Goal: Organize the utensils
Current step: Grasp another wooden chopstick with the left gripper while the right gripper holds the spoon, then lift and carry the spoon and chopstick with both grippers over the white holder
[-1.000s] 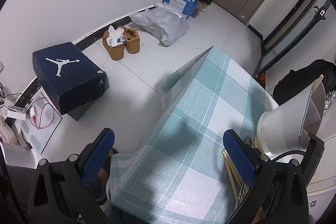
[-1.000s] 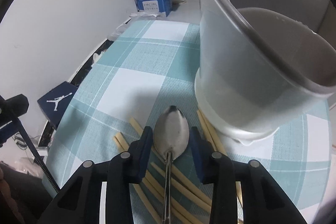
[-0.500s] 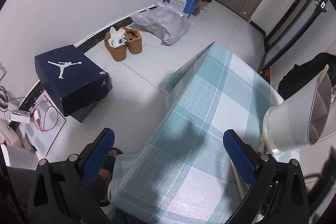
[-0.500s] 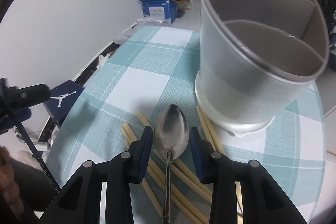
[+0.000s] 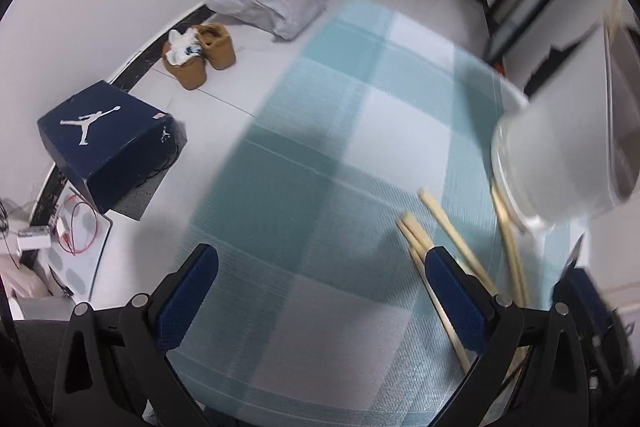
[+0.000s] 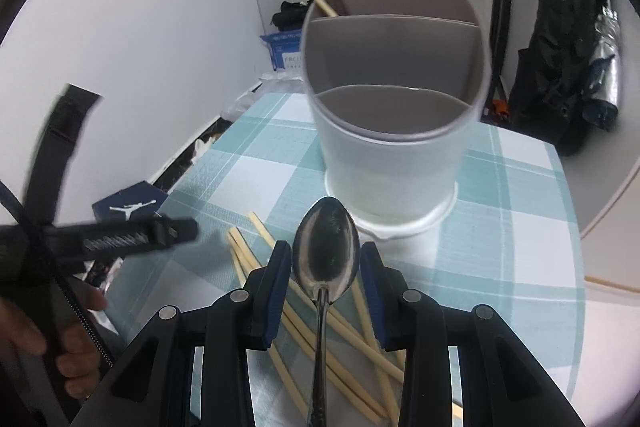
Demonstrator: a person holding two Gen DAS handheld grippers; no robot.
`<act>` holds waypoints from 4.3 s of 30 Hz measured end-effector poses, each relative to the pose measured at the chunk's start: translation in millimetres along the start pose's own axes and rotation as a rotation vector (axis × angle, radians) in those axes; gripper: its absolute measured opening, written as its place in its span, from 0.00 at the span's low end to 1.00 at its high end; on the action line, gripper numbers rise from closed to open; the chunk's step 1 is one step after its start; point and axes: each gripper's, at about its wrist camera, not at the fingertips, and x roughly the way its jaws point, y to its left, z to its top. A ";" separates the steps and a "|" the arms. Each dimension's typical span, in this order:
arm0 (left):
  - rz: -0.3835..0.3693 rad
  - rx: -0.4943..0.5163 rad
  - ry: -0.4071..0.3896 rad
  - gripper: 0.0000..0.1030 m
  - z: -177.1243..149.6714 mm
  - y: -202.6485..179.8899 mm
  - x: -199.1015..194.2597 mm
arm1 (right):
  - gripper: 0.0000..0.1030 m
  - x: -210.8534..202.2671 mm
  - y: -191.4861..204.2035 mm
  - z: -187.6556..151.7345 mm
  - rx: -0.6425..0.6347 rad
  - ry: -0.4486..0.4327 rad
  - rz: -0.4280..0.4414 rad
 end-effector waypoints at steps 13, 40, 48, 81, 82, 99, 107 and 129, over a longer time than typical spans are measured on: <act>0.093 0.117 0.022 0.98 -18.1 -33.5 7.6 | 0.33 -13.3 -16.7 -4.2 -0.010 -0.050 0.002; 0.088 0.070 -0.010 0.03 -14.9 -61.6 4.4 | 0.34 -27.8 -32.6 -4.3 0.053 -0.069 0.000; -0.012 -0.002 0.003 0.01 -6.8 -47.4 3.8 | 0.33 -31.0 -41.4 -1.9 0.082 -0.073 -0.004; -0.237 0.208 -0.439 0.01 -28.5 -61.8 -128.2 | 0.33 -98.1 -20.7 -19.6 0.063 -0.321 0.015; -0.240 0.216 -0.447 0.01 -29.4 -63.7 -132.9 | 0.33 -99.4 -20.9 -19.5 0.065 -0.324 0.015; -0.374 0.235 -0.555 0.01 20.8 -85.8 -209.4 | 0.33 -155.0 -33.6 37.3 0.075 -0.490 0.009; -0.493 0.144 -0.562 0.01 69.3 -87.1 -221.3 | 0.33 -174.7 -37.1 99.0 -0.009 -0.581 0.005; -0.557 0.023 -0.646 0.01 128.2 -82.9 -160.2 | 0.33 -93.9 -54.2 172.9 -0.056 -0.654 0.054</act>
